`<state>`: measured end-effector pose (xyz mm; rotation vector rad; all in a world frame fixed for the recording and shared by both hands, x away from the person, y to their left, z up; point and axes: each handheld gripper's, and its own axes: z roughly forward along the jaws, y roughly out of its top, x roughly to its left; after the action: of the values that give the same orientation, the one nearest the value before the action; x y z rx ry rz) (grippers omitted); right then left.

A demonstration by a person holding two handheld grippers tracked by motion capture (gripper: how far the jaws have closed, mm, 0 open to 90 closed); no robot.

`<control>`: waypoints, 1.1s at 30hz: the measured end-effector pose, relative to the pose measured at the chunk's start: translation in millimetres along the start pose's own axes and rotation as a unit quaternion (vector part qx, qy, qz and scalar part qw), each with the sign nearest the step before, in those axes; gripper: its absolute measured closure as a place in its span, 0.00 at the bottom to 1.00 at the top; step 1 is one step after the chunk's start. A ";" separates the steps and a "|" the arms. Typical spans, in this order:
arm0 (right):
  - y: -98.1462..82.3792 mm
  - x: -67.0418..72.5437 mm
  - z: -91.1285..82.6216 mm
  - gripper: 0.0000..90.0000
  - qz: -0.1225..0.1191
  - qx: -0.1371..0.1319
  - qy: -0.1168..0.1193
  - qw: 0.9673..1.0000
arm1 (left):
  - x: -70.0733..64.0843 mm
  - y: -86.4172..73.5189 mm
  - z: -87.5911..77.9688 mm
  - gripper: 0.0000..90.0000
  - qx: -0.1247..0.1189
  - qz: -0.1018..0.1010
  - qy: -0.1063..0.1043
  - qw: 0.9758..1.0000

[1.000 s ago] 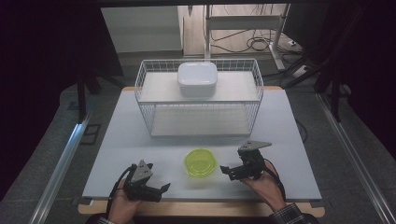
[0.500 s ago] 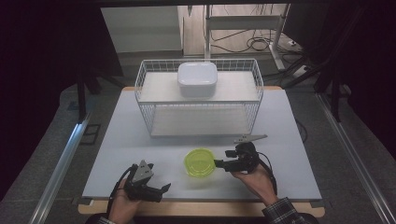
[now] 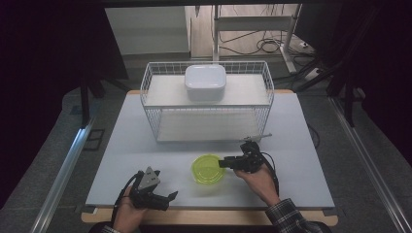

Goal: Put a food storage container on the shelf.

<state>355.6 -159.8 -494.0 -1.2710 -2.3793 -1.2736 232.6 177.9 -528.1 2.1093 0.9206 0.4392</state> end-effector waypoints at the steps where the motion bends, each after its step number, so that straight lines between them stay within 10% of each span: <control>1: 0.5 -0.7 1.6 0.69 0.003 0.002 0.002 1.000 | 0.0 0.0 0.0 0.05 0.000 0.000 0.000 1.000; 16: 3.0 -4.2 3.8 0.90 0.066 0.021 0.080 0.994 | -1.0 0.1 0.8 0.05 0.002 0.003 -0.001 1.000; 33: 9.5 -4.0 -16.1 0.91 0.073 -0.022 0.086 0.993 | 1.5 0.3 -1.9 0.05 -0.010 -0.008 0.003 1.000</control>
<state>361.4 -171.5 -480.1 -1.2643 -2.1115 -1.3385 232.6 179.8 -526.7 2.0828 0.9325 0.4435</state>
